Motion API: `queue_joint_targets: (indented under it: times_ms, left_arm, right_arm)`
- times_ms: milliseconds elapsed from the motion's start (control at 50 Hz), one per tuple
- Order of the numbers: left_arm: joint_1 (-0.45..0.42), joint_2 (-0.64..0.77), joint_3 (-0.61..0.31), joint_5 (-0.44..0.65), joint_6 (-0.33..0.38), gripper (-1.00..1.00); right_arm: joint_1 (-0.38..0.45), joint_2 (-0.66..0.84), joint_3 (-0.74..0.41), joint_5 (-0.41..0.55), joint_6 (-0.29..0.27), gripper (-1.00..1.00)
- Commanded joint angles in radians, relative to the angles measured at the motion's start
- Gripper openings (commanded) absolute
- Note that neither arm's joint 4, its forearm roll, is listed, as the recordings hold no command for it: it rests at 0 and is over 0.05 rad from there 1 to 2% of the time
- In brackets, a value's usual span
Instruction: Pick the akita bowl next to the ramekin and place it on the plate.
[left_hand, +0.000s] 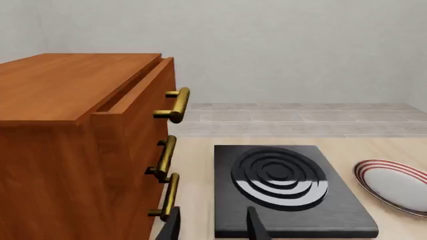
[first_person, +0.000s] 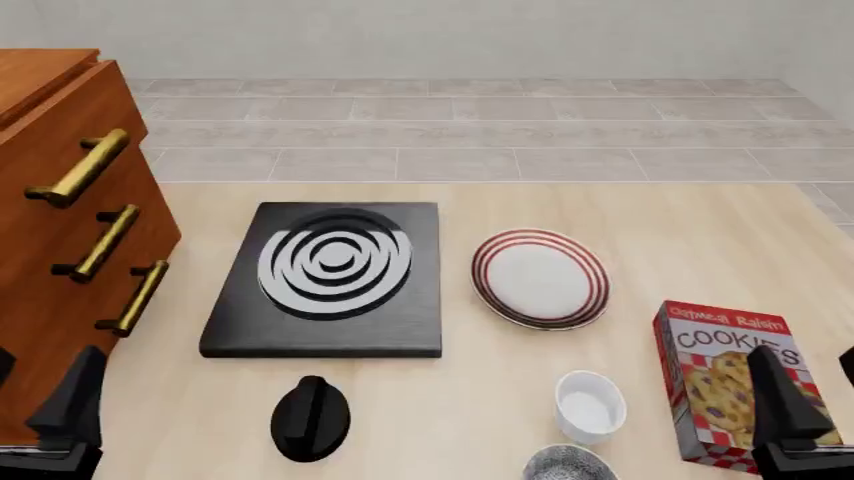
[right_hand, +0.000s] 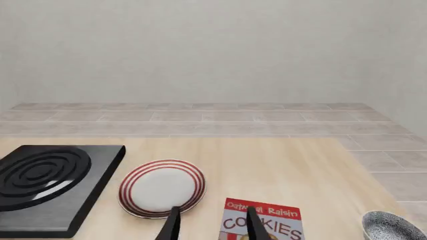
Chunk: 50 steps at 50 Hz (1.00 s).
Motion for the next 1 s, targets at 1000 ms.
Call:
queue_joint_targets:
  times_ms: [1000]
  left_arm:
    - [0.000, 0.000, 0.000, 0.000, 0.000, 1.00]
  right_arm:
    - [0.077, 0.148, -0.288, 0.252, -0.130, 1.00]
